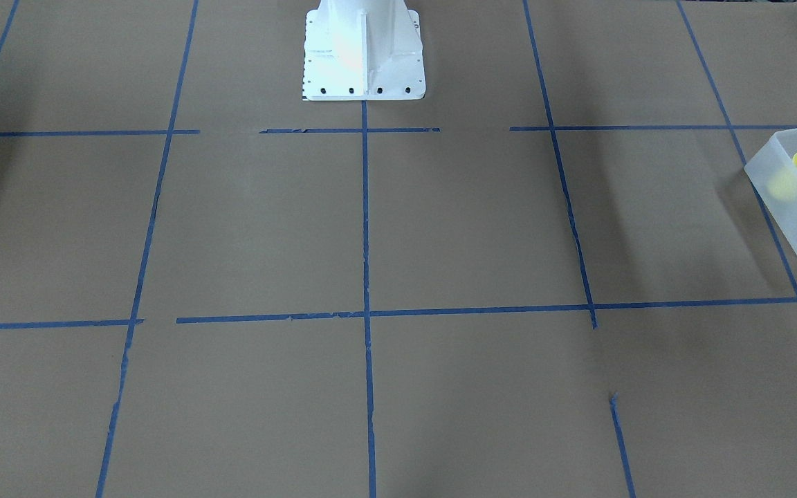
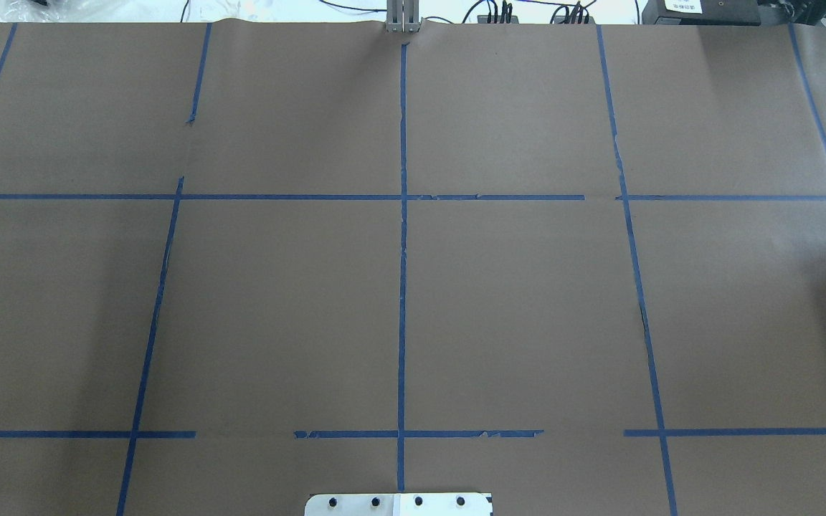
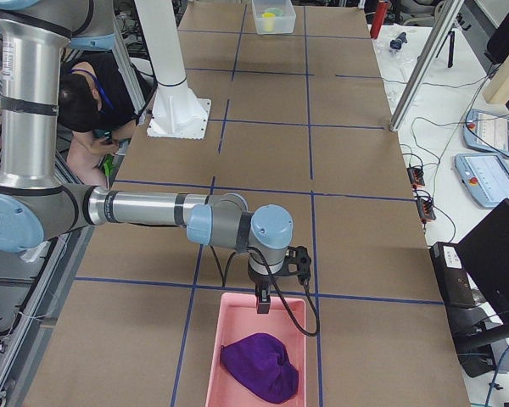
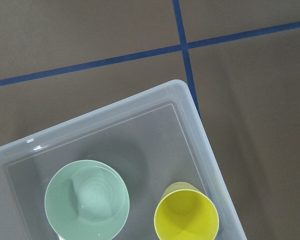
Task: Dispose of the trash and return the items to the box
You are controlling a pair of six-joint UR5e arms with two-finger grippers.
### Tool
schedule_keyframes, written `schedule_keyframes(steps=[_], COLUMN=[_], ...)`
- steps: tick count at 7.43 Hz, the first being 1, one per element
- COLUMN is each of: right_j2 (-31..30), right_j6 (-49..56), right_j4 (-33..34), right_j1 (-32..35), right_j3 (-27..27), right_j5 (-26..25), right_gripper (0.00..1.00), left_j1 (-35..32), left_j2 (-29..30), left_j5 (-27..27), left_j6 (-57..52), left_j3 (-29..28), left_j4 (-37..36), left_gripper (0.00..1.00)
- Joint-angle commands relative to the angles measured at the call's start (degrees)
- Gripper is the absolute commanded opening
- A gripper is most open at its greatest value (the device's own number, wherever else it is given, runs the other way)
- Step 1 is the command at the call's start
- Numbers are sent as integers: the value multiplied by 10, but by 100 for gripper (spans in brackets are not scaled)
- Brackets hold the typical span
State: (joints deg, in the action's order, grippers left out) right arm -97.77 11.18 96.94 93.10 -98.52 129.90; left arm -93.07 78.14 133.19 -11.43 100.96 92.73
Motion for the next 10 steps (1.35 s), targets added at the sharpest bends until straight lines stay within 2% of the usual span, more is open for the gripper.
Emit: schedule_keyframes(steps=[1, 10], right_j2=[0, 2], right_j6=[1, -1], right_j4=[0, 0], right_j1=[-1, -8], right_j3=[0, -4], right_j5=[0, 3], right_gripper=[100, 100], left_j1=[-1, -1], left_j2=[-1, -1], left_j5=[0, 0], left_j6=[0, 1], left_j3=[0, 3], left_j4=[0, 0], left_gripper=[100, 100])
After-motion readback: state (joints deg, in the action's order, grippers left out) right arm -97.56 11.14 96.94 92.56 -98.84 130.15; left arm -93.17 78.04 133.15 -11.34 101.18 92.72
